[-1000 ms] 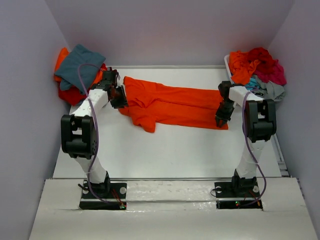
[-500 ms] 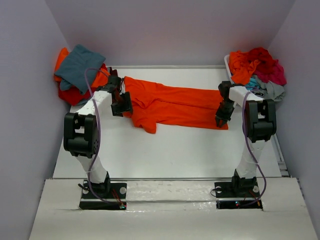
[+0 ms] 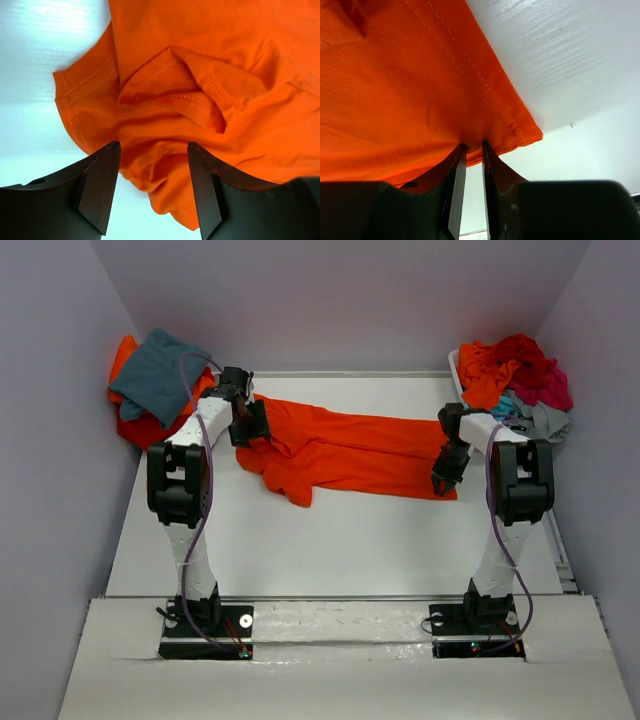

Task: Fold and stack the t-shirts
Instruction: Fold the flattened tshirt in 1/3 of the way

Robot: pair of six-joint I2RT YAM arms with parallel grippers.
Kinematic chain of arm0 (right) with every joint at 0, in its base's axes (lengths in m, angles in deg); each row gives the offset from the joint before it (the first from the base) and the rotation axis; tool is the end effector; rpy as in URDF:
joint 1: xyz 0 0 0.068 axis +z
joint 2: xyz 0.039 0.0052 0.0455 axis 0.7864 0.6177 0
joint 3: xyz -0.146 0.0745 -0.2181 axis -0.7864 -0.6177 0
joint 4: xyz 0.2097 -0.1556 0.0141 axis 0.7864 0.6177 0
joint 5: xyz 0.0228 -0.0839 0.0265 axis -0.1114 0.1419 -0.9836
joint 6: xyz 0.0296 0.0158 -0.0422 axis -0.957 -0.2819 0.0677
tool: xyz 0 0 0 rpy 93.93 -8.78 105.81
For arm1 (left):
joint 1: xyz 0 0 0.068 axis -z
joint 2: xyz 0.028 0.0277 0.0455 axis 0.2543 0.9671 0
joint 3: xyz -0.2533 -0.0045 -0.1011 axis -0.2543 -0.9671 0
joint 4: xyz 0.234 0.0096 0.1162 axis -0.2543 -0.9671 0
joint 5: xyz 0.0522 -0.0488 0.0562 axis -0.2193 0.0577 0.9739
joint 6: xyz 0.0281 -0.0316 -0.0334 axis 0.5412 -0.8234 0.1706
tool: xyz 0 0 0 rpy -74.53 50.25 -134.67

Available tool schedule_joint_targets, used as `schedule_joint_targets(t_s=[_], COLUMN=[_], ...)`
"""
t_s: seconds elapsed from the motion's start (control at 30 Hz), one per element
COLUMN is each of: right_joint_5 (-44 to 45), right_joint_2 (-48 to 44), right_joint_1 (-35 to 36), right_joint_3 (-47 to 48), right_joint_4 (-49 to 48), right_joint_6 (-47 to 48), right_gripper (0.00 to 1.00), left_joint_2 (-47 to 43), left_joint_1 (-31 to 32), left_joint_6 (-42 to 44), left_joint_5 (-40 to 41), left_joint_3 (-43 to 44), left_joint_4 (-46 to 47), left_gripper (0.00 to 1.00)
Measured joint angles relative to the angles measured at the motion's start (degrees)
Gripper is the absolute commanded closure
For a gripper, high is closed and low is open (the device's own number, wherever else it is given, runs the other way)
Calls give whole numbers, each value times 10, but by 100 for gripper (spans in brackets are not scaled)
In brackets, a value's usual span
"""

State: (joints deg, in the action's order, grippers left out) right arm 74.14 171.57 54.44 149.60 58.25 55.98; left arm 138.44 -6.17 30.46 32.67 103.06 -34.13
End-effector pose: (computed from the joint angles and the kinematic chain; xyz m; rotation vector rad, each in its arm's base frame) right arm 0.3728 0.0130 0.1605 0.8205 3.0040 -0.1658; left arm 0.4398 -0.0716 0.2251 -0.1312 2.5762 -0.3596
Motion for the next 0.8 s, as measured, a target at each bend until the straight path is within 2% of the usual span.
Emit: schedule_joint_targets(t_s=[0.5,0.8], right_joint_5=[0,-4], right_joint_2=[-6,-8], right_joint_1=[-11,-13], right_joint_3=[-13,-17], right_joint_4=[-3,-10], right_joint_6=[-1,4], right_gripper=[75,75], left_joint_2=[110,180], left_joint_1=[0,4], left_joint_6=[4,5], left_joint_5=[0,76], left_joint_3=[80,197], left_joint_4=[-37,-90], left_gripper=[32,28])
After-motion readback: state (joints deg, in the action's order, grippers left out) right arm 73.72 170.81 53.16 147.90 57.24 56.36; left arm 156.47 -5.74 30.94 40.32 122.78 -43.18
